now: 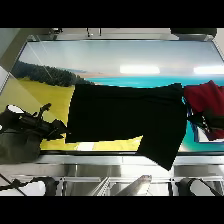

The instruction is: Fold the shirts.

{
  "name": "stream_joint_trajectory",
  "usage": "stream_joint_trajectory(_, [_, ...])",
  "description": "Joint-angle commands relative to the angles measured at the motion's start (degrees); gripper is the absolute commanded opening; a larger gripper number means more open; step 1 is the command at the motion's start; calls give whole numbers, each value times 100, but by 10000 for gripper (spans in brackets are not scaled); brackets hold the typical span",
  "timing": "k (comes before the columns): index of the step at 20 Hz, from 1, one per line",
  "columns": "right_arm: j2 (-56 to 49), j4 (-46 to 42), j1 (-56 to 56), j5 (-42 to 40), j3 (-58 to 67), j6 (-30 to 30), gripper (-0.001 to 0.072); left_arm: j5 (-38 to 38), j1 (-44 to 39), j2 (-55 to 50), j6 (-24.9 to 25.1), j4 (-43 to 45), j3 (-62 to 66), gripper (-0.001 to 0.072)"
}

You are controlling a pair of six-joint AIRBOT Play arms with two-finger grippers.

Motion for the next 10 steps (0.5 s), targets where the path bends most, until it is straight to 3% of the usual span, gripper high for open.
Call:
stream_joint_trajectory(1, [149, -46, -55, 90, -26, 127, 156, 157, -35, -225, 315, -472, -83, 603])
stream_joint_trajectory(5, [153, -160, -55, 103, -24, 317, 156, 87, -52, -219, 636, -977, -81, 318])
stream_joint_trajectory(8, [157, -887, -140, 267, -26, 643, 156, 57, -166, -219, 643, -960, -81, 78])
stream_joint_trajectory(10, [262, -1453, -238, 299, -98, 999, 155, 50, -249, -219, 643, -955, -81, 72])
